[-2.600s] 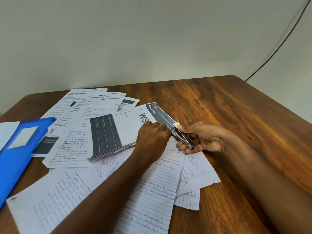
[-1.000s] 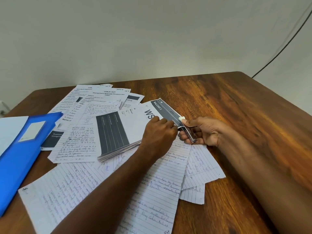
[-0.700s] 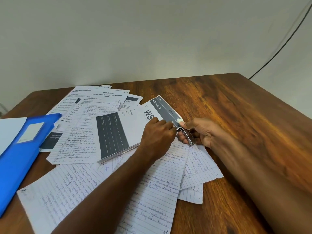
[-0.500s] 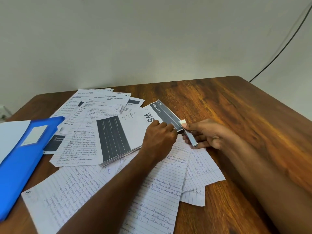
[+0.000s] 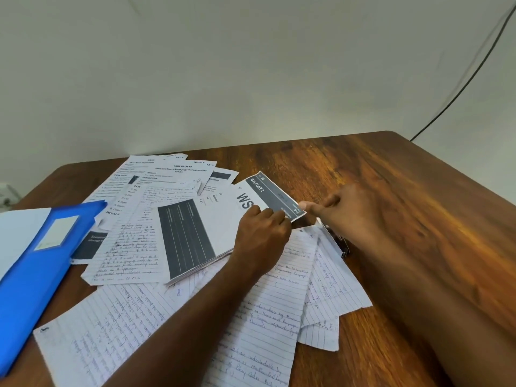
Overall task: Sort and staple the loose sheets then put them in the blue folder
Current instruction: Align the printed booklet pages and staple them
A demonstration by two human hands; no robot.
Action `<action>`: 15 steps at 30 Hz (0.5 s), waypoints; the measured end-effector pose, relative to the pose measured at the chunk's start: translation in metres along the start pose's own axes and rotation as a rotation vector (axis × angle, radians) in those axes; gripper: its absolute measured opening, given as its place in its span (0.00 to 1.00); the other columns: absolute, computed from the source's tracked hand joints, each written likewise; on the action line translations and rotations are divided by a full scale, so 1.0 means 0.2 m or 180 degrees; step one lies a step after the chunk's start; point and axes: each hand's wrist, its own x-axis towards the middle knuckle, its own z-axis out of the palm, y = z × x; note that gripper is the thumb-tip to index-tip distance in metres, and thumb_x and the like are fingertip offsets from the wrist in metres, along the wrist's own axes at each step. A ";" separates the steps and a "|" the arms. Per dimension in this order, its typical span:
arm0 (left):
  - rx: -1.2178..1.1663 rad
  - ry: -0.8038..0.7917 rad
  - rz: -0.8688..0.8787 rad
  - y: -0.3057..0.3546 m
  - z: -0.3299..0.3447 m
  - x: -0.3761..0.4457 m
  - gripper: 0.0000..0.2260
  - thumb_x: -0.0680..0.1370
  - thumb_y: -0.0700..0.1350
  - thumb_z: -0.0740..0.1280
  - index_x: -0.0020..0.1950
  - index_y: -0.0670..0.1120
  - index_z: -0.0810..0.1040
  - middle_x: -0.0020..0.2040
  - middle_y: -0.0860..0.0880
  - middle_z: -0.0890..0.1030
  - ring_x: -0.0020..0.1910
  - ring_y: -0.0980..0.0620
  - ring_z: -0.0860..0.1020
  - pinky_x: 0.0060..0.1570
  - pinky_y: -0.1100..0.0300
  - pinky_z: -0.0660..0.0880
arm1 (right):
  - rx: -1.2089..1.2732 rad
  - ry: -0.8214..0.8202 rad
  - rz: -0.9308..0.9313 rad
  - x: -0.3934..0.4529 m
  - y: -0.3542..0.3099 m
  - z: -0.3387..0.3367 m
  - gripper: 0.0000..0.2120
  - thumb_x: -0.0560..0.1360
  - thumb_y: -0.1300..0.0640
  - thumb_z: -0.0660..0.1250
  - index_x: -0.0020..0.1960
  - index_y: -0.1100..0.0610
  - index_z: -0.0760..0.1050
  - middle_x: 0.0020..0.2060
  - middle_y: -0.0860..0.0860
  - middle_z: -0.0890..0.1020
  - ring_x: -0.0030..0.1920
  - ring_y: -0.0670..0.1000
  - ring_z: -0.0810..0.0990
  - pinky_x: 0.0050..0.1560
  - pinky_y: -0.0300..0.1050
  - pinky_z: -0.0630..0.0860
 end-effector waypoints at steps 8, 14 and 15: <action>-0.0104 0.0171 -0.0244 0.02 -0.02 0.01 0.09 0.79 0.51 0.72 0.48 0.47 0.86 0.43 0.47 0.87 0.39 0.48 0.83 0.42 0.56 0.72 | 0.1996 -0.0813 0.0299 0.01 -0.09 0.04 0.05 0.74 0.61 0.78 0.49 0.59 0.84 0.36 0.56 0.86 0.30 0.47 0.82 0.28 0.40 0.78; -0.1481 0.0291 -0.1883 -0.11 -0.17 0.08 0.31 0.72 0.72 0.70 0.66 0.52 0.82 0.58 0.54 0.86 0.51 0.56 0.83 0.49 0.61 0.76 | 0.1551 -0.1044 -0.0299 0.07 -0.07 -0.12 0.02 0.77 0.59 0.76 0.49 0.55 0.86 0.38 0.54 0.87 0.33 0.48 0.81 0.30 0.41 0.75; -0.1694 0.0301 -0.2129 -0.18 -0.15 0.10 0.31 0.71 0.70 0.73 0.69 0.53 0.79 0.61 0.54 0.85 0.56 0.56 0.83 0.52 0.61 0.75 | 0.1476 -0.1112 -0.0389 0.08 -0.06 -0.16 0.02 0.77 0.59 0.76 0.50 0.55 0.86 0.39 0.53 0.87 0.34 0.48 0.82 0.30 0.40 0.76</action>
